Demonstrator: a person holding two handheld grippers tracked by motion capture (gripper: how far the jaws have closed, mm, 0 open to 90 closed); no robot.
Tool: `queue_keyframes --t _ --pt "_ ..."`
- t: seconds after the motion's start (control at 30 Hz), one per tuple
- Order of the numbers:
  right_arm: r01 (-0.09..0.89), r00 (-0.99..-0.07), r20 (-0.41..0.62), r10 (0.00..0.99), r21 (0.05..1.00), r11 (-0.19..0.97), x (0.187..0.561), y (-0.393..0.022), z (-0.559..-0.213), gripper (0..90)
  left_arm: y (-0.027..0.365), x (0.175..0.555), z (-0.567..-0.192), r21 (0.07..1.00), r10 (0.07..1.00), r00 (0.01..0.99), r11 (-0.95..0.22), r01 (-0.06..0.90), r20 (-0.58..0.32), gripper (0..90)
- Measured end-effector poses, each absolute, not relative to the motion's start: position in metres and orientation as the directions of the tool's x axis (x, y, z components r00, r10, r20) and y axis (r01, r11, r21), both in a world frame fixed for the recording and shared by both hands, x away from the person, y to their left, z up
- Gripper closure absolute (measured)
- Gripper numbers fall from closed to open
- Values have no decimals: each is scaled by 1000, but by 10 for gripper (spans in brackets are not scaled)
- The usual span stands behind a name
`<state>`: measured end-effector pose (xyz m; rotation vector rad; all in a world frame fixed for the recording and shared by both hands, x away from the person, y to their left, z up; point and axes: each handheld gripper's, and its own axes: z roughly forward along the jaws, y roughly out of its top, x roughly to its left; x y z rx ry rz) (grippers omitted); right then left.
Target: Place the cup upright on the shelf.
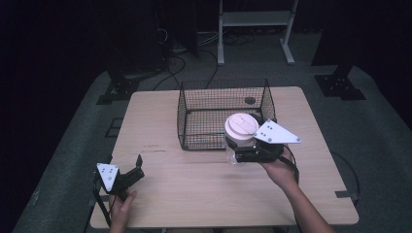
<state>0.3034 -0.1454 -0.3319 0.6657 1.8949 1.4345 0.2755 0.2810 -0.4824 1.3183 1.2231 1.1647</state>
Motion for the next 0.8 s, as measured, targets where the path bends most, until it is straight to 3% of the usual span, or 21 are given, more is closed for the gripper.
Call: queue_keyframes --t 0.8 --pt "-34 -635 -237 736 959 280 342 -126 -273 40 281 276 -482 996 998 45 -39 83 35 0"
